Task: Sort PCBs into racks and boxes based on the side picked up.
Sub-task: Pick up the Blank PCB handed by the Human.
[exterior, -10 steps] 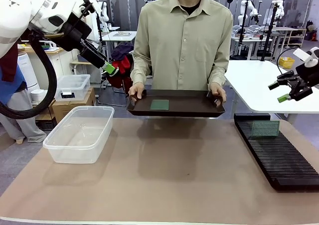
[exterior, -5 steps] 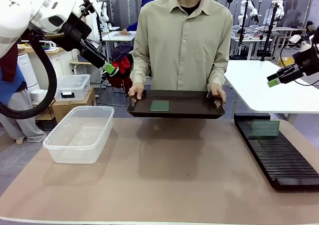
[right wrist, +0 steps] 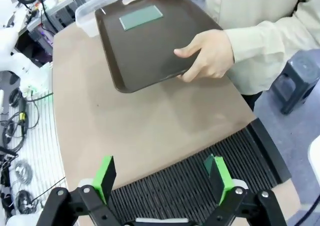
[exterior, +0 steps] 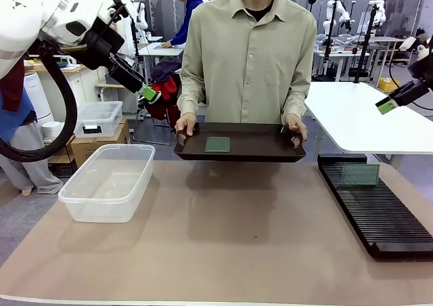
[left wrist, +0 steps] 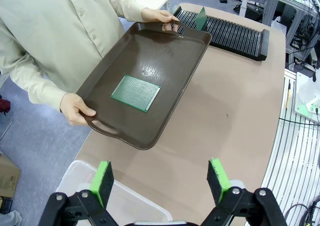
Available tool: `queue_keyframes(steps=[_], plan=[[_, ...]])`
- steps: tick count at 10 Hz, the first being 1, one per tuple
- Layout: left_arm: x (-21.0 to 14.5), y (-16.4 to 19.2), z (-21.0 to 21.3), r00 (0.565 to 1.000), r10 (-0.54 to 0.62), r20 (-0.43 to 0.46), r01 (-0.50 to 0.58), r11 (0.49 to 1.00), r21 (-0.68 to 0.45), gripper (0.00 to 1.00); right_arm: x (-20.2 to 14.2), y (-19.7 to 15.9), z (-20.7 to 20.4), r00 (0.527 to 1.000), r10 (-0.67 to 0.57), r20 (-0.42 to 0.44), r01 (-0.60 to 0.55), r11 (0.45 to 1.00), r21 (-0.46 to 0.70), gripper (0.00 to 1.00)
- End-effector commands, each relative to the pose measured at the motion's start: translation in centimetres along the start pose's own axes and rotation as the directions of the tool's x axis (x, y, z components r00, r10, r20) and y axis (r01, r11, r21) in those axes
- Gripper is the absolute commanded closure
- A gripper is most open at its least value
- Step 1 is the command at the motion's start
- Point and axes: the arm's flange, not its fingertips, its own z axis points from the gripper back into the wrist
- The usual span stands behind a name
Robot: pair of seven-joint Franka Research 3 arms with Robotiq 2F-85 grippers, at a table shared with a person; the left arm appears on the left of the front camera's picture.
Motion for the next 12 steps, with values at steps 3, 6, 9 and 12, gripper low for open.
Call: queue_keyframes(steps=[3, 6, 9, 12], plan=[[-0.17, 0.06, -0.1, 1.0, 0.003, 0.016, -0.003, 1.0, -0.017, 0.0, 0.36, 0.43, 0.7, 0.997, -0.019, -0.075, 0.019, 1.0, -0.009, 0.0], [-0.17, 0.06, -0.1, 1.0, 0.003, 0.016, -0.003, 1.0, -0.017, 0.0, -0.08, 0.05, 0.98, 0.999, -0.003, -0.033, 0.003, 1.0, -0.004, 0.0], [-0.17, 0.06, -0.1, 1.0, 0.003, 0.016, -0.003, 1.0, -0.017, 0.0, -0.08, 0.05, 0.98, 0.999, -0.003, -0.033, 0.003, 1.0, -0.004, 0.0], [-0.17, 0.06, -0.1, 1.0, 0.003, 0.016, -0.003, 1.0, -0.017, 0.0, -0.19, -0.05, 1.25, 0.999, -0.003, -0.042, 0.003, 1.0, -0.01, 0.0]])
